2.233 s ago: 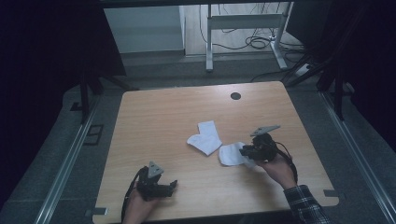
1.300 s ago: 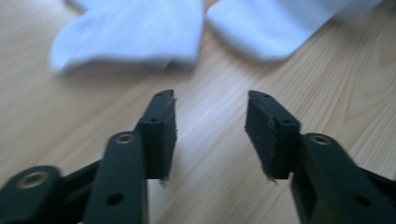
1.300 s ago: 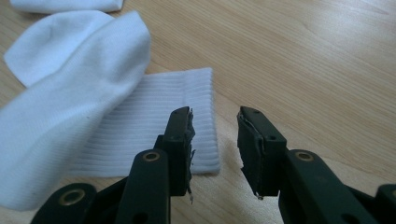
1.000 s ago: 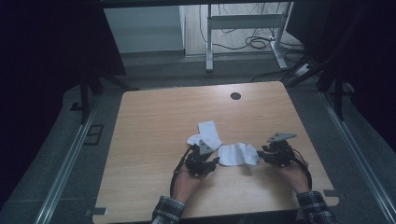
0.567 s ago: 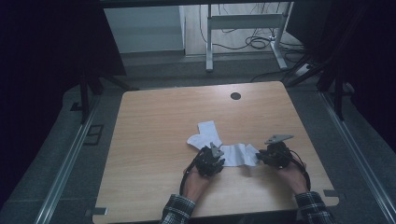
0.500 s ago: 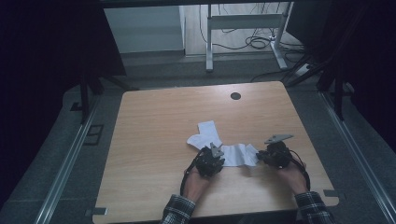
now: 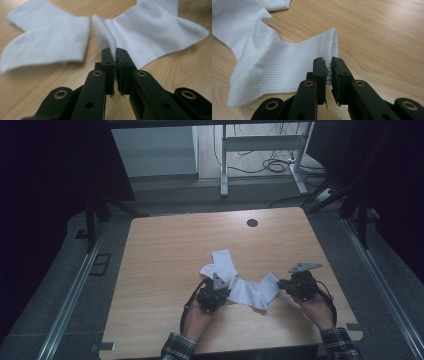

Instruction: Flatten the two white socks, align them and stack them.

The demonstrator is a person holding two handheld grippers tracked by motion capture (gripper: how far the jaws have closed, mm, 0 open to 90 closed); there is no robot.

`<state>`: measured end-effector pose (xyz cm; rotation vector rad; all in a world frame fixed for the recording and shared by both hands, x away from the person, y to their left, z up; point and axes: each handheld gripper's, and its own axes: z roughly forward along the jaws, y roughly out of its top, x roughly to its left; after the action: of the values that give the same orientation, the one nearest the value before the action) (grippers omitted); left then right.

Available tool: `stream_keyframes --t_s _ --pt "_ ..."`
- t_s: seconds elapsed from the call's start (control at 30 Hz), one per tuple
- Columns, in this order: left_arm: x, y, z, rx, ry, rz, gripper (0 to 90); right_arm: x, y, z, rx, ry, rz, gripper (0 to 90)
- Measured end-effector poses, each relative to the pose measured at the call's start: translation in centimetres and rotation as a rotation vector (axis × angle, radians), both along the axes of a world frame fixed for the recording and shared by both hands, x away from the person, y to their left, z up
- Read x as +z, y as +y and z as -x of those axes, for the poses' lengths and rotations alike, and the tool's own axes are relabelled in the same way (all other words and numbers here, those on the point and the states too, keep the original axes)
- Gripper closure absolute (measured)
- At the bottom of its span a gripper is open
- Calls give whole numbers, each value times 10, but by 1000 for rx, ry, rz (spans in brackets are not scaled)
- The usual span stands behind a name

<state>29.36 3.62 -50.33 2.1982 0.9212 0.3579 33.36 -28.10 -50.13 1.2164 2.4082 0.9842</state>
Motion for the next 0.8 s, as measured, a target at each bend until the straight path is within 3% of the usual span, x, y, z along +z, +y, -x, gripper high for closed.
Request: stream_keyframes --t_s 0.13,0.2,0.33,0.5,0.53,0.57,0.67,0.8 --pt "3 31 11 22 16 -7 856 2 6 4 27 2 -2 802" --pt "3 38 13 28 21 -3 855 4 10 6 39 -2 -7 801" --pt "2 68 25 68 57 14 846 5 18 9 65 -4 -2 797" --pt "-8 81 29 85 95 17 801 -4 25 10 91 19 30 779" --pt "-13 83 29 94 93 9 746 -11 27 10 98 28 62 740" --pt "-13 83 29 94 93 9 722 -11 27 10 98 28 62 740" --pt "-14 86 26 122 66 17 680 -12 25 10 96 15 71 688" --pt "-4 85 15 136 33 25 648 -9 19 9 79 -7 55 647"
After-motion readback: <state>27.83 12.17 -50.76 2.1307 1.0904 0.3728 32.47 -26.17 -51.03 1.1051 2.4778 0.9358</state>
